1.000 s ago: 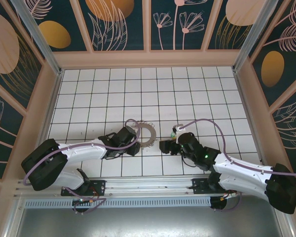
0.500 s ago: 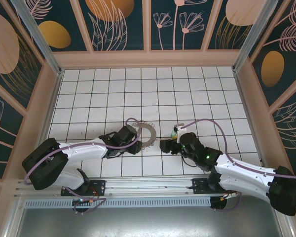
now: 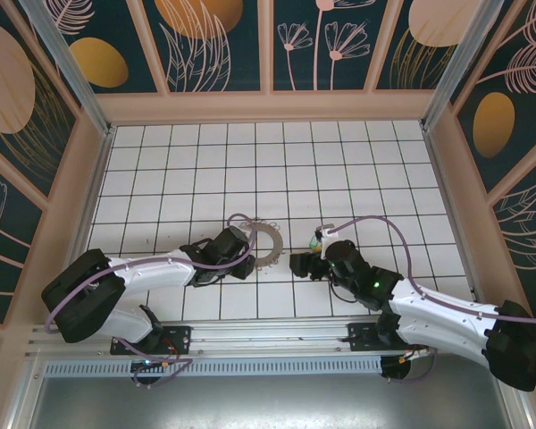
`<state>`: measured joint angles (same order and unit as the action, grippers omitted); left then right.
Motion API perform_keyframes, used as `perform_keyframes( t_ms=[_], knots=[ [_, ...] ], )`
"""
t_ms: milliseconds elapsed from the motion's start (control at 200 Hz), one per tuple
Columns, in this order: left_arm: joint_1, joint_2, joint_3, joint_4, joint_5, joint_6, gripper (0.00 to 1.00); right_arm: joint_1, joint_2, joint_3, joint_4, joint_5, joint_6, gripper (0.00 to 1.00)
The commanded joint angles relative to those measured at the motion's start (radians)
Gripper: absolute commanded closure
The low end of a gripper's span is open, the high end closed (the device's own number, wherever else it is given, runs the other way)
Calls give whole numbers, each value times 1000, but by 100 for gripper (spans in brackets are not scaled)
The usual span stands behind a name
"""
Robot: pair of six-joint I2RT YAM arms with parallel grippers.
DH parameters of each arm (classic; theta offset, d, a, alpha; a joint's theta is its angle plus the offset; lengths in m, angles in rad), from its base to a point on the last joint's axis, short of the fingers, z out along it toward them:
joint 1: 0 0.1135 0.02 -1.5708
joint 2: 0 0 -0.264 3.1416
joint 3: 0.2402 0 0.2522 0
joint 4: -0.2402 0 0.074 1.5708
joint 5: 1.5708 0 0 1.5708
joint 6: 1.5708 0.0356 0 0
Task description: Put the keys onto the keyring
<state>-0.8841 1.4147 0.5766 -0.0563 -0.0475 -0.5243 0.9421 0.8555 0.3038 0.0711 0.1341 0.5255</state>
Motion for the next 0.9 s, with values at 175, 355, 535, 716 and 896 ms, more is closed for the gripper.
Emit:
perform_keyframes(
  t_ms=[175, 355, 535, 716, 896],
  knots=[
    [-6, -37, 27, -46, -14, 15, 80, -14, -5, 0, 6, 22, -9, 22],
    [-6, -40, 31, -31, 46, 10, 76, -17, -4, 10, -3, 21, -17, 22],
    [-6, -69, 34, -21, 99, 1, 71, -17, -12, 11, -11, 24, -18, 22],
    [-6, -112, 27, -123, 31, 51, 70, -17, -22, 2, -12, 21, -12, 22],
    [-7, -138, 1, -155, 13, 57, 75, -17, -29, -12, -6, 21, -2, 22]
  ],
)
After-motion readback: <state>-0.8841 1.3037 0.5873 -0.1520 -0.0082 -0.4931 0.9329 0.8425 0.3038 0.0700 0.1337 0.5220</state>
